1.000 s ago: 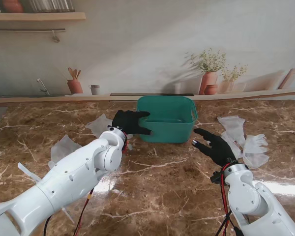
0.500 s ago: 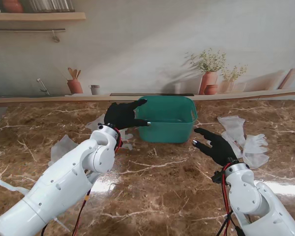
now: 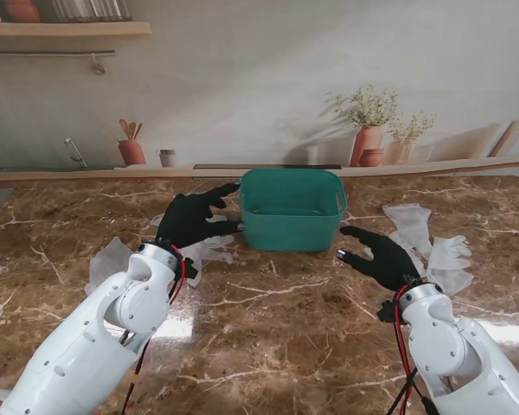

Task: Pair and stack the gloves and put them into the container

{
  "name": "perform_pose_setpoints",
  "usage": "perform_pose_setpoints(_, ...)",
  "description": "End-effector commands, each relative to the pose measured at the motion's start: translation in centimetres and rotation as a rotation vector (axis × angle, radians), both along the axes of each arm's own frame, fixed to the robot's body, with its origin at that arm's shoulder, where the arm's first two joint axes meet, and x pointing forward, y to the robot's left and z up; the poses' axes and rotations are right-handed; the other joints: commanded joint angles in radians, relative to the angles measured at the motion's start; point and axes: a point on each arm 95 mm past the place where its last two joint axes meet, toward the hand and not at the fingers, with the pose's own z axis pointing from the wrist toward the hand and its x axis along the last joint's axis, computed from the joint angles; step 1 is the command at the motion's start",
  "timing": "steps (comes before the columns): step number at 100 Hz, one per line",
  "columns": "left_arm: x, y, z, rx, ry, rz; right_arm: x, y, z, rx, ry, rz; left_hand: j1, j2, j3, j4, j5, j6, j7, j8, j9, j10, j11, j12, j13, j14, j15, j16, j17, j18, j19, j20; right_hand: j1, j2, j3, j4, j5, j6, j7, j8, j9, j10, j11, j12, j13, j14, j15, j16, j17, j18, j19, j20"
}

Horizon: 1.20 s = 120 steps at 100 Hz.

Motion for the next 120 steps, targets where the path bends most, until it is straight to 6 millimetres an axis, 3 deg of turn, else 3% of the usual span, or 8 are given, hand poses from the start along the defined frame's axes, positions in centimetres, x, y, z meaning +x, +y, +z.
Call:
perform_pose_setpoints(1, -1.0, 1.0, -1.7, -0.001, 0.047, 0.008, -0.3, 0.0, -0.3, -0.018, 0.023, 0.006, -0.03, 0.035, -0.023, 0.038, 0.036, 0.026, 0.035, 0.025, -0.096, 0.006, -0.069, -0.034, -0.087, -0.004, -0.084, -0.033, -0.038, -0.007, -0.045, -0.026, 0.006, -0.014, -0.007, 0.017, 0.012, -0.012, 0.004, 0.009, -0.002, -0.012, -0.008, 0.0, -0.012, -0.031, -0.01, -0.002, -0.009, -0.031, -0.017, 0.013)
perform_pose_setpoints(12, -2.0, 2.0, -2.3, -0.017, 0.081, -0.026, -0.3, 0.1, -0.3, -0.041, 0.031, 0.013, -0.004, 0.066, -0.023, 0.038, 0.105, 0.071, 0.104, 0.069, -0.327, -0.027, -0.166, -0.126, -0.26, -0.047, -0.225, -0.116, -0.114, -0.134, -0.183, -0.1, 0.003, -0.014, -0.005, 0.016, 0.011, -0.011, 0.004, 0.009, 0.0, -0.015, -0.006, 0.001, -0.009, -0.031, -0.008, -0.002, -0.007, -0.032, -0.017, 0.013)
perform_pose_setpoints(22, -2.6, 2.7, -2.7, -0.049, 0.082, -0.061, -0.2, 0.1, -0.5, -0.062, 0.041, 0.014, 0.034, 0.076, -0.02, 0.039, 0.152, 0.112, 0.158, 0.105, -0.382, -0.04, -0.155, -0.155, -0.387, -0.109, -0.303, -0.195, -0.201, -0.264, -0.298, -0.16, -0.005, -0.008, -0.007, 0.013, 0.01, -0.01, 0.004, 0.01, 0.004, -0.016, -0.004, 0.002, -0.007, -0.031, -0.007, -0.002, -0.005, -0.034, -0.015, 0.012)
perform_pose_setpoints(27, -2.8, 3.0, -2.8, -0.064, 0.087, -0.066, -0.1, 0.0, -0.7, -0.075, 0.047, 0.01, 0.042, 0.081, -0.02, 0.038, 0.149, 0.12, 0.158, 0.106, -0.379, -0.035, -0.152, -0.155, -0.407, -0.126, -0.318, -0.212, -0.216, -0.287, -0.319, -0.171, -0.005, -0.009, -0.007, 0.012, 0.01, -0.007, 0.004, 0.01, 0.005, -0.014, -0.003, 0.003, -0.006, -0.031, -0.006, -0.002, -0.005, -0.034, -0.015, 0.012)
perform_pose_setpoints(71, -3.3, 3.6, -4.4, -0.163, 0.156, -0.101, 0.9, -1.1, -0.5, -0.145, 0.048, -0.057, 0.051, 0.107, -0.022, 0.037, 0.08, 0.126, 0.081, 0.066, -0.345, -0.026, -0.171, -0.167, -0.4, -0.126, -0.326, -0.252, -0.194, -0.259, -0.317, -0.175, 0.008, -0.02, 0.0, 0.011, 0.022, -0.001, 0.013, 0.014, 0.032, -0.012, 0.011, 0.011, 0.026, -0.023, 0.009, 0.004, 0.015, -0.03, 0.003, 0.014)
perform_pose_setpoints(86, -3.3, 3.8, -4.5, -0.166, 0.154, -0.104, 1.5, -1.9, -0.4, -0.222, 0.011, -0.124, 0.056, 0.109, -0.022, 0.036, 0.086, 0.119, 0.079, 0.064, -0.341, -0.019, -0.172, -0.168, -0.399, -0.126, -0.326, -0.254, -0.197, -0.256, -0.317, -0.174, 0.077, -0.123, 0.017, 0.008, 0.045, 0.004, 0.039, 0.025, 0.073, -0.016, 0.043, 0.035, 0.068, -0.002, 0.045, 0.033, 0.025, -0.011, 0.042, 0.031)
perform_pose_setpoints(101, -3.1, 3.9, -4.5, -0.172, 0.15, -0.106, 2.0, -3.0, -0.6, -0.385, -0.014, -0.21, 0.062, 0.11, -0.023, 0.036, 0.097, 0.092, 0.087, 0.069, -0.328, -0.018, -0.171, -0.168, -0.389, -0.125, -0.324, -0.255, -0.192, -0.25, -0.316, -0.174, 0.177, -0.286, 0.091, -0.02, 0.061, 0.037, 0.133, 0.101, 0.13, -0.017, 0.132, 0.155, 0.158, 0.004, 0.15, 0.161, 0.073, 0.011, 0.175, 0.139)
perform_pose_setpoints(120, -2.9, 3.8, -4.7, -0.167, 0.164, -0.114, 2.0, -4.1, -1.7, -0.581, 0.005, -0.294, 0.062, 0.112, -0.025, 0.036, 0.092, 0.092, 0.085, 0.07, -0.33, -0.015, -0.173, -0.168, -0.387, -0.129, -0.326, -0.257, -0.193, -0.253, -0.315, -0.173, 0.242, -0.362, -0.01, -0.025, 0.072, 0.053, 0.196, 0.219, 0.13, -0.024, 0.263, 0.324, 0.162, -0.011, 0.321, 0.323, 0.071, 0.008, 0.265, 0.292)
